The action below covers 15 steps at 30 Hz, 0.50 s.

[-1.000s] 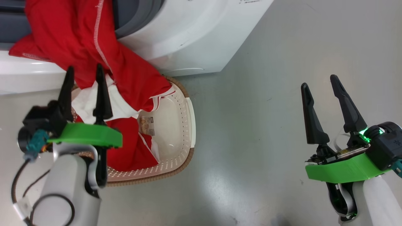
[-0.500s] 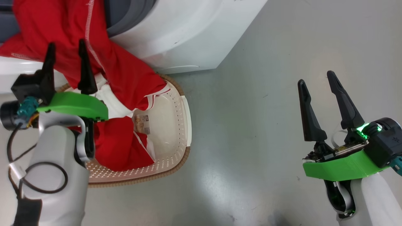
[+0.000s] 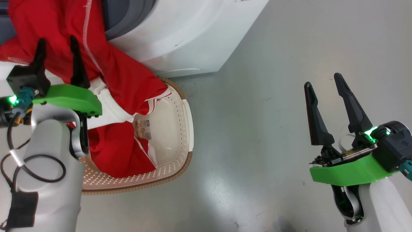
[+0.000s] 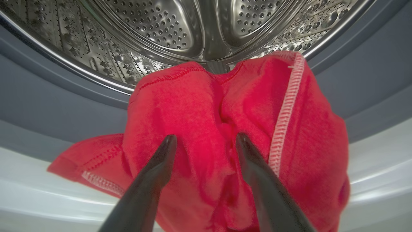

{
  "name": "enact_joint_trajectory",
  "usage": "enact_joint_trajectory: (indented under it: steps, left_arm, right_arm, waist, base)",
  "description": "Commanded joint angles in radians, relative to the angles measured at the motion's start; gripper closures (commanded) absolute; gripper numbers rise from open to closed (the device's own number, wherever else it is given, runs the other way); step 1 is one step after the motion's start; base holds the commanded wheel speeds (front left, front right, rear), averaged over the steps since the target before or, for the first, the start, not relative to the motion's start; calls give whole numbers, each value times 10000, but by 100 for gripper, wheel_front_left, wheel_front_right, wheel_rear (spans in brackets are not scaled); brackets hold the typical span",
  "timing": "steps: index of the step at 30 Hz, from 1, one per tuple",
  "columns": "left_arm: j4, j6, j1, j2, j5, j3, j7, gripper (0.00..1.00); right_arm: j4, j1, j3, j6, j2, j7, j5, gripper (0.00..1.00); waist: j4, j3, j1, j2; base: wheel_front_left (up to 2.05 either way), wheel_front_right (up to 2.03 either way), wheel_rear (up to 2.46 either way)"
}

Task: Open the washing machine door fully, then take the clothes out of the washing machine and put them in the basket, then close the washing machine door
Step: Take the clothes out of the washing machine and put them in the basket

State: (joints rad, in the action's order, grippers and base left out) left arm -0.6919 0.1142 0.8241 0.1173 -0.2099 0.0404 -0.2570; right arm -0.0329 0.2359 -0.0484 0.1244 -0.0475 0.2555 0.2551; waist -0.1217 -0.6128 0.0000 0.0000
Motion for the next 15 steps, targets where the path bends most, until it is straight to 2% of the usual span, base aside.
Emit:
enact_joint_trajectory:
  steps: [1, 2, 3, 8, 15]
  left_arm:
    - [-62, 0, 51, 415, 152, -167, -46, 52]
    - [-138, -12, 106, 416, 161, -158, -46, 67]
    - [-213, -28, 156, 413, 168, -143, -46, 100]
    - [-459, -119, 305, 388, 162, -70, -47, 100]
    - [-1, -214, 222, 403, 170, -6, -47, 100]
  right_arm:
    - [-214, 3, -257, 63, -27, 63, 83, 0]
    - [-216, -3, -255, 63, -27, 63, 81, 0]
    - [-220, -7, -251, 63, -27, 63, 79, 0]
    - [-221, -63, -235, 63, -27, 63, 65, 0]
    - [-210, -129, -236, 63, -27, 63, 77, 0]
  waist:
    - [-8, 17, 0, 0]
    - [-7, 22, 0, 0]
    - [-4, 31, 0, 0]
    - [18, 107, 0, 0]
    - [55, 182, 0, 0]
  base:
    - [0, 0, 0]
    - [0, 0, 0]
    - [0, 0, 0]
    - [0, 0, 0]
    - [0, 0, 0]
